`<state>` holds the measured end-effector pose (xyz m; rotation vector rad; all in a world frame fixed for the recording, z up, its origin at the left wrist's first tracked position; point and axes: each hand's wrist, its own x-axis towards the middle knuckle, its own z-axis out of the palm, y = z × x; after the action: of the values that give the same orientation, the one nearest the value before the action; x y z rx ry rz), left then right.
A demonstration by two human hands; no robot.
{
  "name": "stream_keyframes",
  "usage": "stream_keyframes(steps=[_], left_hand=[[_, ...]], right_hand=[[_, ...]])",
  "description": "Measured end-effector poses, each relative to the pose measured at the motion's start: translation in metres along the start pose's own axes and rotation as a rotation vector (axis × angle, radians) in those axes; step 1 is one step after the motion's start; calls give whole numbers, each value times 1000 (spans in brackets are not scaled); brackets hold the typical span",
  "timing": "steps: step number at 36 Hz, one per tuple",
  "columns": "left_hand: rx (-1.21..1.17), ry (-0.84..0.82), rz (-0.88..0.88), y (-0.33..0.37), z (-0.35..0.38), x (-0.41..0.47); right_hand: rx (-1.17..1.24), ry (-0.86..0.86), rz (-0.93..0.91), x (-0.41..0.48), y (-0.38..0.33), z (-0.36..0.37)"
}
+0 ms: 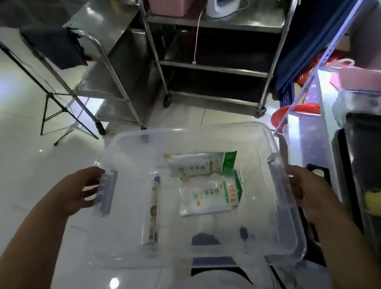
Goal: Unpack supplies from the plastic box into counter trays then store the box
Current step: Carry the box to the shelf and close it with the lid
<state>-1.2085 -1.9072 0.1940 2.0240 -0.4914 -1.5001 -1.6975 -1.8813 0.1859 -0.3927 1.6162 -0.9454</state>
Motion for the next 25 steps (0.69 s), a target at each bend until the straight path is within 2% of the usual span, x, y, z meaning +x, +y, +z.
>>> stream_keyframes(steps=[7, 11, 17, 22, 25], left_hand=[[99, -53, 39, 136, 96, 81], [149, -97, 72, 199, 148, 121], [327, -178, 127, 284, 233, 192], [497, -317, 167, 348, 327, 263], [594, -392, 151, 380, 390, 305]], right_hand=[[47, 166, 107, 100, -57, -4], [19, 270, 99, 151, -75, -3], [217, 426, 157, 210, -75, 6], [375, 526, 252, 238, -61, 19], [453, 652, 307, 257, -58, 38]])
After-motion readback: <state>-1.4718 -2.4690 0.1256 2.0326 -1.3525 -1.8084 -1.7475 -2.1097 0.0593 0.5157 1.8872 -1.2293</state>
